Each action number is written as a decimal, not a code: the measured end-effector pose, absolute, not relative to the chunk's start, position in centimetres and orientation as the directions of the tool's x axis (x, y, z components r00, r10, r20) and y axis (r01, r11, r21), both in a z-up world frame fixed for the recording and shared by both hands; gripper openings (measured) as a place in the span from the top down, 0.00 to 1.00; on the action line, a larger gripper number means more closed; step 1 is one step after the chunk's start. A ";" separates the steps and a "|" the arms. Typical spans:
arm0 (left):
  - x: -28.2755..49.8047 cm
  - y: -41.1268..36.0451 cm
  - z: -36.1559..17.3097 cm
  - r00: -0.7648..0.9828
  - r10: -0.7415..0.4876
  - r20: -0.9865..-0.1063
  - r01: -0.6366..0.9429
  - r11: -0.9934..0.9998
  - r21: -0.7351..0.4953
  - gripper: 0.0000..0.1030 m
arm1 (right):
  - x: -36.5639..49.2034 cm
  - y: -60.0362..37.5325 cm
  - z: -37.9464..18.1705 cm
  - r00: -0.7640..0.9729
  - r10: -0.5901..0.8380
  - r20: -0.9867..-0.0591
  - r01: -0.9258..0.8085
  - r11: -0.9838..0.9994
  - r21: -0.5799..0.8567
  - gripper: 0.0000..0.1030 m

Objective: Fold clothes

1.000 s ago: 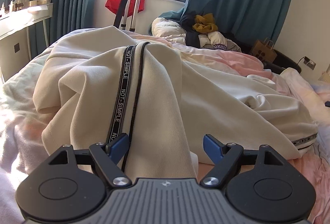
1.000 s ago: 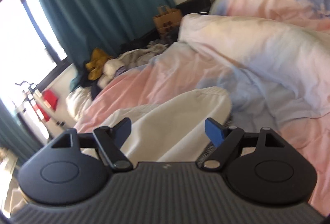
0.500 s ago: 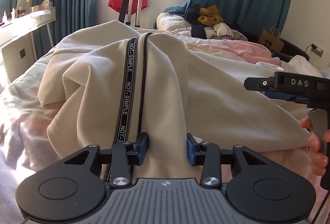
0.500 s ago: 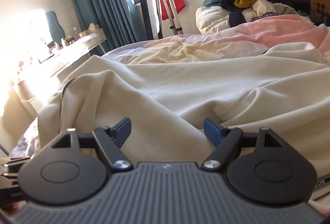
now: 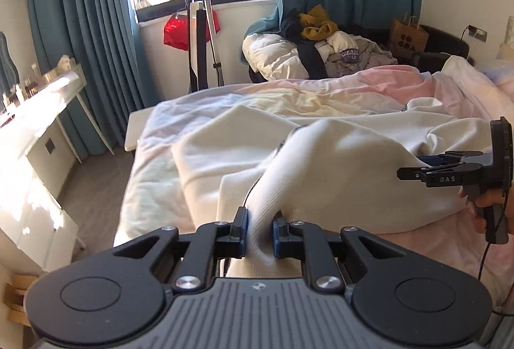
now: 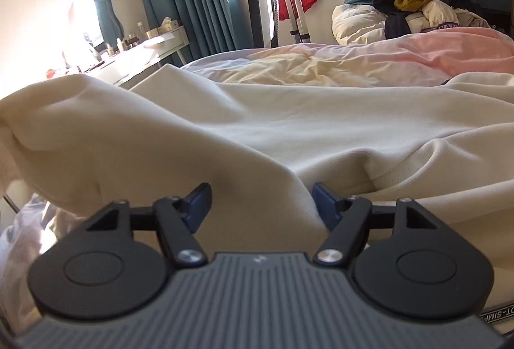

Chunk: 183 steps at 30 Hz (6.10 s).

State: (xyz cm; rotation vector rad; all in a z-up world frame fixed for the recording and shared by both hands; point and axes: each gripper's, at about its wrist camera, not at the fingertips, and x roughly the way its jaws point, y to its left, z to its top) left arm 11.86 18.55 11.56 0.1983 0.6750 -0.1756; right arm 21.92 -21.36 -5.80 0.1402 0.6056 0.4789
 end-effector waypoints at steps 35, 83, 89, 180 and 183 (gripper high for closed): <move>-2.3 17.9 8.9 0.771 -0.398 -0.498 0.429 0.901 -0.055 0.15 | 9.2 -44.5 0.9 0.783 0.262 -0.564 0.105 0.838 0.535 0.61; 7.9 -11.3 -10.8 0.388 -0.651 -0.653 0.723 0.654 -0.223 0.81 | 7.2 -61.0 -9.3 0.826 0.073 -0.559 0.398 0.626 0.671 0.82; 7.2 -10.1 -8.6 0.408 -0.712 -0.572 0.714 0.639 -0.286 0.56 | 8.5 -61.2 -2.7 0.836 -0.032 -0.547 0.370 0.770 0.520 0.67; 12.3 1.8 -2.4 0.698 -0.572 -0.431 0.359 0.800 -0.481 0.43 | 15.9 -32.2 2.4 0.852 0.166 -0.496 0.059 0.911 0.408 0.20; 12.4 4.1 -2.0 0.716 -0.564 -0.411 0.297 0.779 -0.552 0.40 | 14.2 -29.2 0.2 0.833 0.228 -0.504 0.037 0.886 0.462 0.20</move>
